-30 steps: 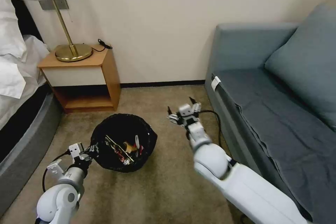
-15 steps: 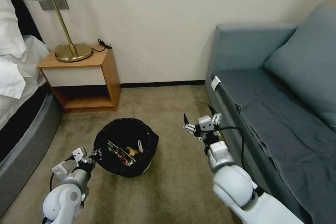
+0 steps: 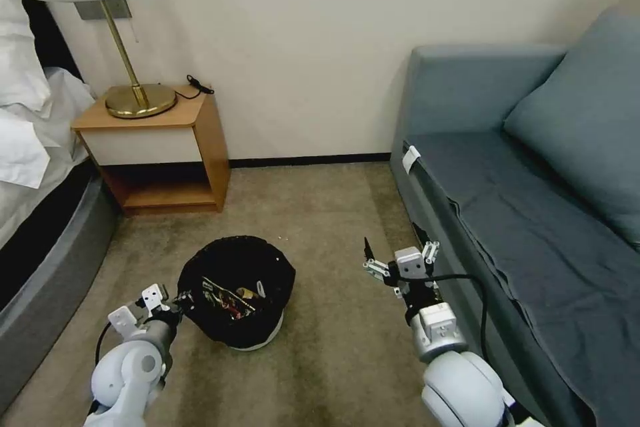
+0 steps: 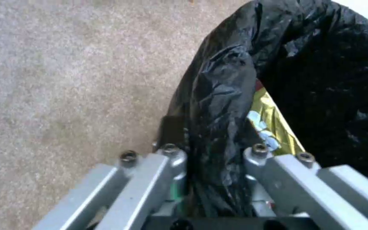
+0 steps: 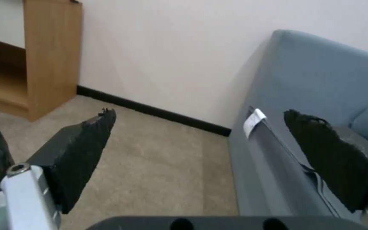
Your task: Pick up the trash bin, then pick up the garbage on the floor and place it into the trash bin.
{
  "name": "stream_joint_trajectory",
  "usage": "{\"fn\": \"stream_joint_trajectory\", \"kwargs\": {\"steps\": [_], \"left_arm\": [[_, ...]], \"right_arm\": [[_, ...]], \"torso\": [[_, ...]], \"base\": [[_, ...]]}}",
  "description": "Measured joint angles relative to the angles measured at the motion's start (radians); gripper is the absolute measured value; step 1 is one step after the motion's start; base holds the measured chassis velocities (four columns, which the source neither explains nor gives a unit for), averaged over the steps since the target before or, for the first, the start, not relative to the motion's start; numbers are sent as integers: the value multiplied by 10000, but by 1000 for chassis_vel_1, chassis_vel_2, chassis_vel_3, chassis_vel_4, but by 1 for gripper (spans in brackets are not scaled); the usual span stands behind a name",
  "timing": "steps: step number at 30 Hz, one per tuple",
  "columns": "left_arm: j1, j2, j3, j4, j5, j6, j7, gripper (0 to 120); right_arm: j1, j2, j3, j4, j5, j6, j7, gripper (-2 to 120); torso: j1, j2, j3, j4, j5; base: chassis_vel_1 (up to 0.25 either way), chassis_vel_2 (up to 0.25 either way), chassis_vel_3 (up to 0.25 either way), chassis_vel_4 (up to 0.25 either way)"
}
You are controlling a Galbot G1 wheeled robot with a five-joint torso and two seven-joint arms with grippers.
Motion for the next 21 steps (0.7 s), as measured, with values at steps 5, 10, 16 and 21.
{"fn": "stream_joint_trajectory", "kwargs": {"steps": [5, 10, 16, 21], "left_arm": [[68, -20, 24, 10, 692, -297, 209, 36], [307, -45, -18, -329, 1808, -1134, 1190, 51], [895, -114, -153, -1470, 2722, -1841, 2255, 75], [1255, -287, -241, -1783, 4416, -3138, 3032, 91]], "right_arm": [[-408, 213, 345, 159, -192, 171, -135, 100], [-627, 356, 584, 287, -255, 233, -195, 100], [-1020, 601, 967, 440, -413, 443, -387, 100], [-1338, 848, 1207, 570, -551, 557, -387, 100]], "torso": [[0, 0, 0, 0, -5], [0, -2, 1, -1, -4], [0, -2, 1, 0, -2], [0, -2, 1, 0, -3]], "base": [[0, 0, 0, 0], [0, 0, 0, 0], [0, 0, 0, 0], [0, 0, 0, 0]]}}
